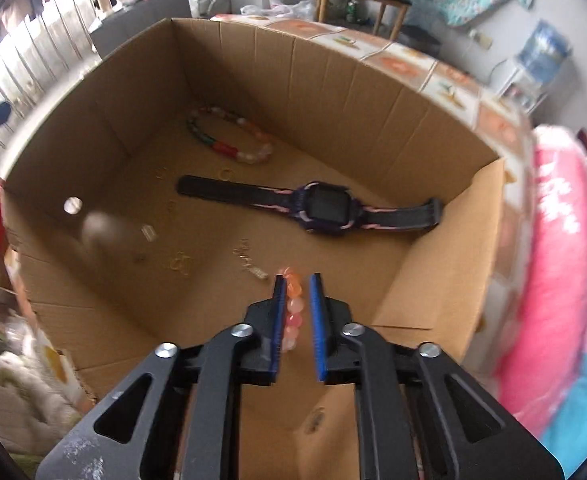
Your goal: Organize jewelry
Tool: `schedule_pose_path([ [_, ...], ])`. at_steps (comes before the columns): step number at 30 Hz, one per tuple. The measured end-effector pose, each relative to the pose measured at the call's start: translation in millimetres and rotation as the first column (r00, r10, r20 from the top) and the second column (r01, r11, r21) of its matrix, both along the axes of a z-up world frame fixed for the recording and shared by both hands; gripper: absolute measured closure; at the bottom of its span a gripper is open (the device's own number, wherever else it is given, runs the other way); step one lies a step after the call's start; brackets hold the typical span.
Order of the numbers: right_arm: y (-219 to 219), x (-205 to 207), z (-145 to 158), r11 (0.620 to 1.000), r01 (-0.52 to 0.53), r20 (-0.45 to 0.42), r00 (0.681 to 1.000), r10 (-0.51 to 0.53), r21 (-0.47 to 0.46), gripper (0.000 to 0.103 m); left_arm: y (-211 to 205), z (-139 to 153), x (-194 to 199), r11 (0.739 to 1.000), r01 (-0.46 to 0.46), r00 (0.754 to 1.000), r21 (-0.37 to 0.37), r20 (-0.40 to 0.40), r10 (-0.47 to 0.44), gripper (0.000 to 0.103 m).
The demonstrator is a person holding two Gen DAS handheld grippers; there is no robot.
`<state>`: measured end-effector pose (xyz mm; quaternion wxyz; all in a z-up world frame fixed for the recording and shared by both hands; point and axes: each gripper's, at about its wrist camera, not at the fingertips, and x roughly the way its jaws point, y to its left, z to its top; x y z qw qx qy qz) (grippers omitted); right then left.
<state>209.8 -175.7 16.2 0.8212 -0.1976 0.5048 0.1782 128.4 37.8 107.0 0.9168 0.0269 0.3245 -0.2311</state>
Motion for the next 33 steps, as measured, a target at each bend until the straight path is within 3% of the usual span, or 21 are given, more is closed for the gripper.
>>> schedule_pose_path([
  [4, -10.7, -17.9, 20.6, 0.997, 0.044, 0.062, 0.997, -0.048, 0.057, 0.074, 4.7, 1.7, -11.6, 0.999, -0.02, 1.0, -0.032, 0.005, 0.02, 0.016],
  [7, -26.2, -45.2, 48.8, 0.981, 0.078, 0.142, 0.984, -0.105, 0.18, 0.067, 7.3, 4.8, -22.6, 0.998, -0.048, 0.999, -0.043, 0.015, 0.049, 0.009],
  [12, -54.0, -119.3, 92.0, 0.909, 0.101, 0.296, 0.926, -0.234, 0.404, 0.038, 6.2, 14.1, -45.6, 0.994, -0.108, 0.991, -0.035, 0.071, 0.11, 0.006],
  [15, -63.2, -152.9, 98.2, 0.875, 0.125, 0.334, 0.892, -0.306, 0.467, 0.024, 0.4, 19.1, -54.4, 0.981, -0.193, 0.978, 0.008, 0.087, 0.191, 0.006],
  [19, -62.3, -185.2, 88.2, 0.858, 0.229, 0.374, 0.826, -0.422, 0.46, 0.013, -8.9, 18.7, -60.7, 0.959, -0.279, 0.958, 0.049, 0.082, 0.274, 0.006],
  [21, -58.8, -188.7, 74.4, 0.836, 0.301, 0.355, 0.8, -0.483, 0.459, 0.01, -12.8, 16.0, -62.0, 0.956, -0.29, 0.955, 0.05, 0.083, 0.285, 0.006],
  [26, -47.1, -184.9, 47.2, 0.816, 0.409, 0.301, 0.783, -0.544, 0.409, 0.009, -24.8, 3.6, -60.5, 0.927, -0.356, 0.934, 0.119, 0.065, 0.351, 0.006],
  [33, -32.9, -183.8, 33.6, 0.815, 0.456, 0.287, 0.777, -0.561, 0.359, 0.008, -38.0, -14.1, -55.5, 0.912, -0.366, 0.929, 0.184, 0.024, 0.368, 0.006],
])
